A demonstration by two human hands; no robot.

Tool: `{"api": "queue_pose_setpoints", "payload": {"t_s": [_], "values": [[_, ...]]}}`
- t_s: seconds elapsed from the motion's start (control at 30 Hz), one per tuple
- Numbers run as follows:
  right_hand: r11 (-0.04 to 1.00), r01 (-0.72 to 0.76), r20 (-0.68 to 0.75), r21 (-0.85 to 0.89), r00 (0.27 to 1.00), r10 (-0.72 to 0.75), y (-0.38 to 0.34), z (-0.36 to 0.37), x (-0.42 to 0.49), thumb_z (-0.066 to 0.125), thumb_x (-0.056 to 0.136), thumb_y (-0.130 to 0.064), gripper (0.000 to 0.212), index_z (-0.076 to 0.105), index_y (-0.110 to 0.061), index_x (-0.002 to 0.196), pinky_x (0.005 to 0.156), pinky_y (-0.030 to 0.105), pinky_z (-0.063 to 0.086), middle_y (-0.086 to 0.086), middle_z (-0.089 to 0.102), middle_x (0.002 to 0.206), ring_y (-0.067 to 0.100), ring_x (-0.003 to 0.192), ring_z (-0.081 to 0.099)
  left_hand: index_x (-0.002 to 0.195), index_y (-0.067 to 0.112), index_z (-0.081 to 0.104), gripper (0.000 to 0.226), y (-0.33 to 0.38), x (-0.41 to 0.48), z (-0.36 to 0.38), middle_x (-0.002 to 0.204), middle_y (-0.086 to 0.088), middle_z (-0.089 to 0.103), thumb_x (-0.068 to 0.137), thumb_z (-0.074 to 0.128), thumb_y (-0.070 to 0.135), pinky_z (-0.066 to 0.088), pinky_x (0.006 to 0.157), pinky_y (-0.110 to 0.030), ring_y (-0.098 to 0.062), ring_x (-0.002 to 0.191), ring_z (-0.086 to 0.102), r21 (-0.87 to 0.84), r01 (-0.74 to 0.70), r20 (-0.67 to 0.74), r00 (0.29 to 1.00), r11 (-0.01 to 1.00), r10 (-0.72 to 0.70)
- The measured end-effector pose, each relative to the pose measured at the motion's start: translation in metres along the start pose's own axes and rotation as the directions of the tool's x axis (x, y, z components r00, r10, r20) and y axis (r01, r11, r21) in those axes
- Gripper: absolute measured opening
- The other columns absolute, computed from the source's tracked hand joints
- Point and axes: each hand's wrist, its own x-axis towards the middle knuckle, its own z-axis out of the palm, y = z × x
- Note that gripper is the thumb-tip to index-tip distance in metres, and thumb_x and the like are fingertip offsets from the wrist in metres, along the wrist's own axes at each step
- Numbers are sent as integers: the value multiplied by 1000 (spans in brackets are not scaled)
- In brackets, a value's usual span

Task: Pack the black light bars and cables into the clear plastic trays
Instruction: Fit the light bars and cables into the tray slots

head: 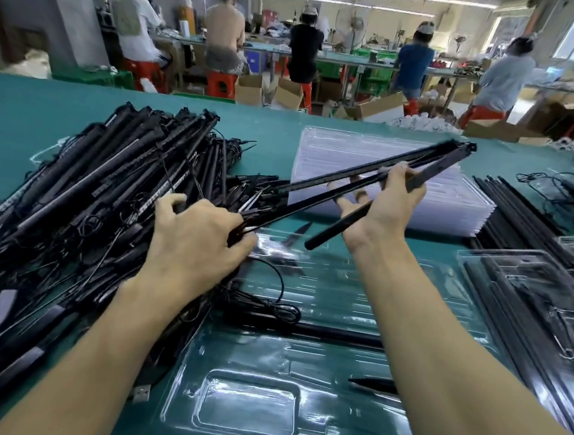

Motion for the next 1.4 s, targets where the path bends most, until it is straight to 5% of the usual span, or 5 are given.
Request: {"api": "queue_pose_setpoints", "payload": {"t_s": [0.27,0.63,1.07,1.17,1.4], "values": [[968,192,42,-161,981,-188,-20,-22,-2,44,104,-21,11,34,-22,100,61,31,46,6,61,93,20,74,62,66,20,58,49,-5,1,2,64,6,59,78,59,67,53,62,-44,-19,62,57,-515,88,74,996,853,-58],[947,-269,238,-175,922,306,-45,-25,-24,46,103,-25,21,50,-10,89,31,13,29,3,58,70,11,55,58,78,16,44,36,-5,19,-2,76,-5,48,105,41,39,32,56,-33,-26,70,47,-176,42,-410,905,984,-112],[855,-516,14,56,857,516,-5,-20,-37,42,105,-26,30,44,-10,79,30,15,30,5,52,52,10,41,47,146,41,39,115,33,-3,-40,154,13,38,56,5,105,17,119,-53,-8,139,35,-319,93,417,907,943,52],[892,-452,17,9,892,452,-1,-12,-34,42,105,-31,36,47,-11,75,32,16,33,4,55,52,11,39,46,109,56,48,80,46,-10,-57,117,24,59,48,32,105,42,98,-28,7,107,51,-548,135,490,852,826,186],[917,-388,315,-94,862,397,-9,7,-43,47,101,-34,26,54,-12,90,73,24,47,6,59,93,16,75,52,99,26,46,31,47,6,-28,87,7,59,94,49,56,37,64,-37,-23,74,53,-10,-6,161,987,1000,8]]}}
